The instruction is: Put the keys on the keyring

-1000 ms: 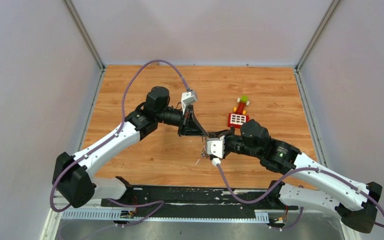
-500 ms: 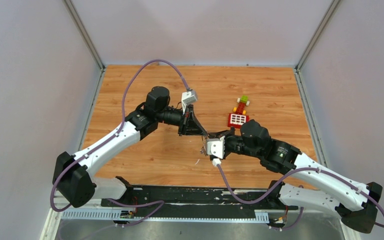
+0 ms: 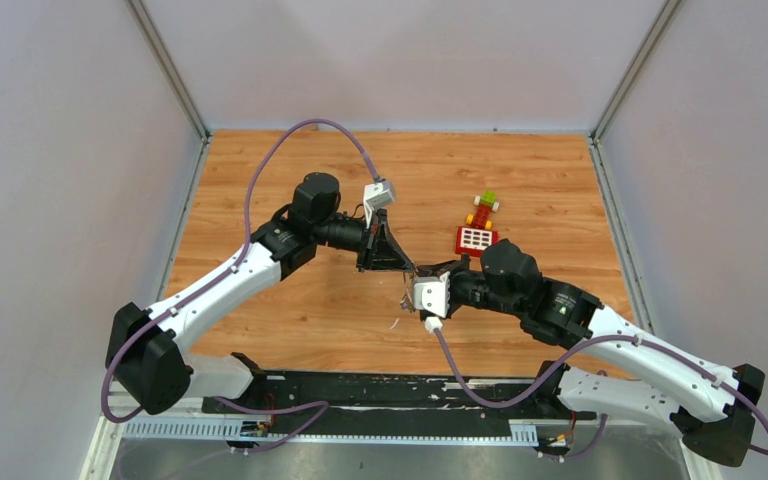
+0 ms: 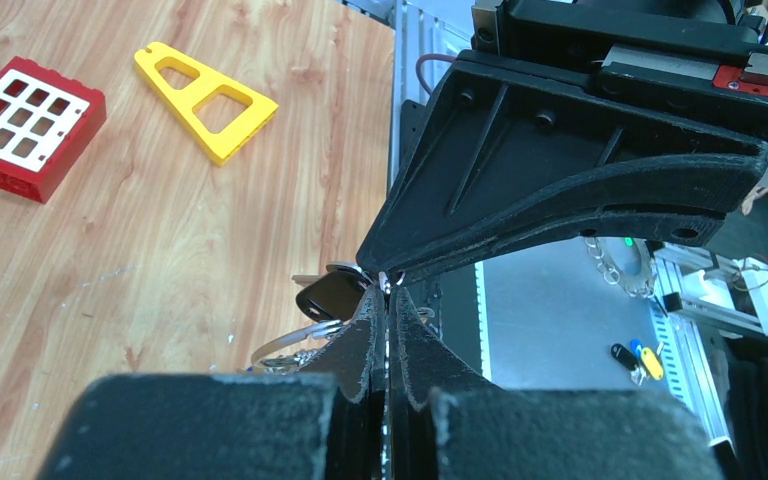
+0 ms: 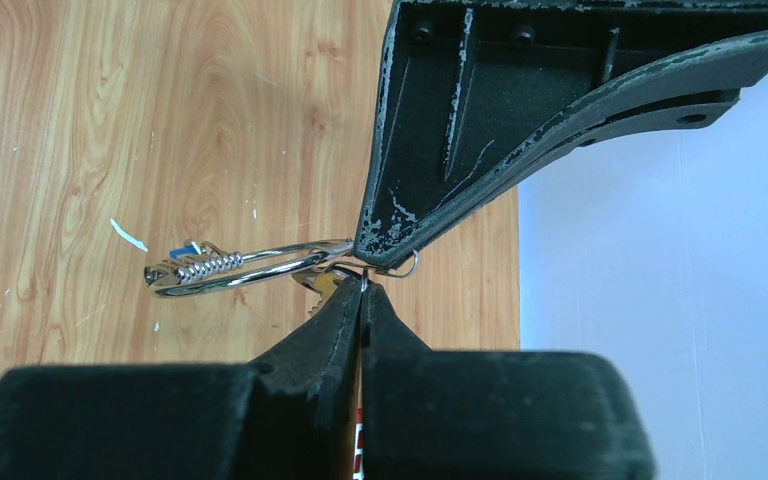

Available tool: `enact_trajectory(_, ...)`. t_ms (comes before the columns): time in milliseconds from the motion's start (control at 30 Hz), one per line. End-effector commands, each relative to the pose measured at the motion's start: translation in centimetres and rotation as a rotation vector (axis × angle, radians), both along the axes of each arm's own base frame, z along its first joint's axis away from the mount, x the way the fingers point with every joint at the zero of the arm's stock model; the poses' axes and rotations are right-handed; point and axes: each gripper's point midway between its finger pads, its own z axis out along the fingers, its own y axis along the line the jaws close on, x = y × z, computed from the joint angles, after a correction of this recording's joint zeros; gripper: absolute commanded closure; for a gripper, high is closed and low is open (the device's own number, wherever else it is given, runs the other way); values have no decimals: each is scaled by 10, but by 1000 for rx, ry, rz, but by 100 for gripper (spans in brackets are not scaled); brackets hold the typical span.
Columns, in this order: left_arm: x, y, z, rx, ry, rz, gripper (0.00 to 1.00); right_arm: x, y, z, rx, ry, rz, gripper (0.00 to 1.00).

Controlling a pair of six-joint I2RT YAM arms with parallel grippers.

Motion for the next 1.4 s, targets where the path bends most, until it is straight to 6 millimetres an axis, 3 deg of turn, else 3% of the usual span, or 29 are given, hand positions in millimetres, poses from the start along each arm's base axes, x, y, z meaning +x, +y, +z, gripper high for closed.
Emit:
enact_trajectory(0, 3, -5, 11, -36, -36, -4, 100, -4, 10, 23, 74, -17, 33, 100)
enact_trajectory(967, -5, -9, 0, -5, -33, -32, 100, 1, 13, 34, 98, -15, -7, 100)
enact_trajectory(1367, -5, -5, 3, -12, -97, -32, 100, 3, 3, 30, 94, -36, -35, 100)
